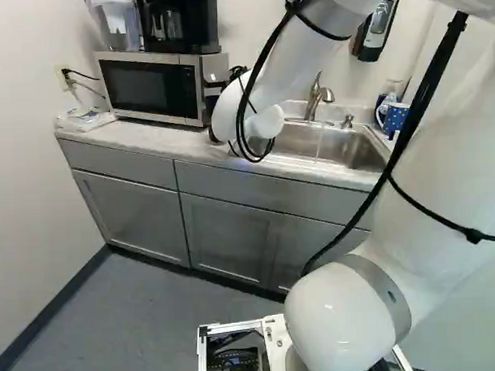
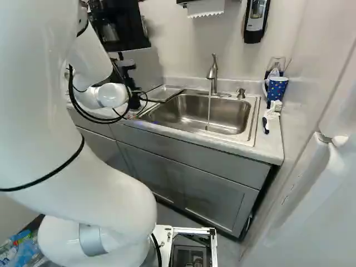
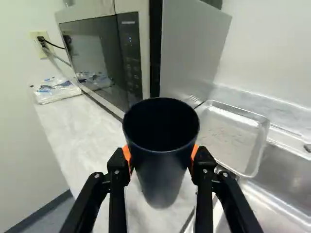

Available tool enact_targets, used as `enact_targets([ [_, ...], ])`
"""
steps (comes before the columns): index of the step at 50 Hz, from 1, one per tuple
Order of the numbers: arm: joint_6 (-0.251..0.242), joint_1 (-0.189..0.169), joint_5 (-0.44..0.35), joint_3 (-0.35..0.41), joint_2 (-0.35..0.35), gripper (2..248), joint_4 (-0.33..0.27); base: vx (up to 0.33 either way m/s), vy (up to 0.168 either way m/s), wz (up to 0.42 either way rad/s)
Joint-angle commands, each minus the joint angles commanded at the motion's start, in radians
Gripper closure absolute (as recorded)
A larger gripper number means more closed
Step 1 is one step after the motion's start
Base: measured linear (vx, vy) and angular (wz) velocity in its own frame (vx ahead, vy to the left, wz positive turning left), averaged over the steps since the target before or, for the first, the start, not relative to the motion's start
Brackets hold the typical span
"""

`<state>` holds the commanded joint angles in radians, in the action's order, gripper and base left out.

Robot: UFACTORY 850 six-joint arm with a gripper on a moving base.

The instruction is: Rinse the cup and place it in the tray

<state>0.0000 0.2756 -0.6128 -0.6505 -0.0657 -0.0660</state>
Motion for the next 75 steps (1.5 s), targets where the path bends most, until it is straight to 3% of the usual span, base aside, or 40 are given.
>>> enact_targets([
  [20, 0.0, -0.061, 0.0, -0.02, -0.025, 124, 0.0, 0.0, 0.0, 0.0],
  [36, 0.0, -0.084, 0.0, -0.035, -0.047, 124, 0.0, 0.0, 0.0, 0.0],
  [75, 0.0, -0.205, 0.0, -0.078, -0.001, 124, 0.0, 0.0, 0.0, 0.0],
])
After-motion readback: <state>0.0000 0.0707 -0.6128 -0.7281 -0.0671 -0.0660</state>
